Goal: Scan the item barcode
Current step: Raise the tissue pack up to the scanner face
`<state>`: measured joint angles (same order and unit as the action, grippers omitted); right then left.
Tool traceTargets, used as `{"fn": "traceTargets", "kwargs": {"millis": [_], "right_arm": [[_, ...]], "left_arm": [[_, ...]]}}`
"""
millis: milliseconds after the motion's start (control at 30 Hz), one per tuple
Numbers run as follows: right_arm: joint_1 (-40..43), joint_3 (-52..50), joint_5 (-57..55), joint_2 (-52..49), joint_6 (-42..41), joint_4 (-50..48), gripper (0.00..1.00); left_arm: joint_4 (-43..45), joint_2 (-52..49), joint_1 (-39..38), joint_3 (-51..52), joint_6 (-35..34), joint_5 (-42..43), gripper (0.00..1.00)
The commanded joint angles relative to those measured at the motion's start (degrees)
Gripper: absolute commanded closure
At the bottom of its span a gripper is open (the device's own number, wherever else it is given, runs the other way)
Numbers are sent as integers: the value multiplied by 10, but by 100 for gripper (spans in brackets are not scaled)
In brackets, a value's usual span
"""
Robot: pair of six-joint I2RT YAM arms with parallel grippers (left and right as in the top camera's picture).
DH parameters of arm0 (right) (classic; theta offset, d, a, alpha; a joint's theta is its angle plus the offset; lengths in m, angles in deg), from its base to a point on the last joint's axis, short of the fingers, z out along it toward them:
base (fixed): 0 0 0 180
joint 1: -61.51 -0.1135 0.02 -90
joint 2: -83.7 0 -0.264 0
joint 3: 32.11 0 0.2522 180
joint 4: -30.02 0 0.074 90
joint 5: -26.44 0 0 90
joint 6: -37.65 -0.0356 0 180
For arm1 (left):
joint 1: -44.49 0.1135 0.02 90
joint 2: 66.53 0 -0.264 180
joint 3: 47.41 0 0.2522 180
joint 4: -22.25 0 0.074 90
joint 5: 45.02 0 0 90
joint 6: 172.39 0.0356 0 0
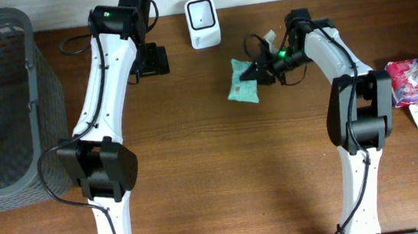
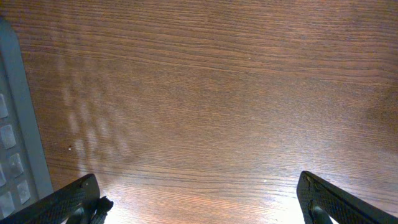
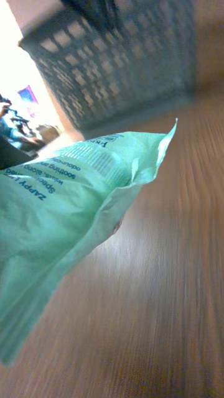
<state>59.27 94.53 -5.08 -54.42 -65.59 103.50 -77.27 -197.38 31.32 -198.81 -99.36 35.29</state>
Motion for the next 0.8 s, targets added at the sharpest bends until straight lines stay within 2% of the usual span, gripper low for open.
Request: {"fn": "traceTargets", "kwargs": {"millis": [0,133,333,533,767], "right_arm": [[-3,38,124,40,60,-3,96],[-14,93,120,60,73,-7,96],[-51,223,36,78,73,-4,96],[-90,231,-74,78,73,14,96],[-94,231,-82,78,73,25,96]], "left_arm": [[0,-5,-2,-7,-6,-5,1],[0,-5,-2,-7,-6,-5,1],[0,-5,-2,-7,-6,-5,1],[0,-5,-2,-7,-6,-5,1],[0,-5,-2,-7,-6,-5,1]]}}
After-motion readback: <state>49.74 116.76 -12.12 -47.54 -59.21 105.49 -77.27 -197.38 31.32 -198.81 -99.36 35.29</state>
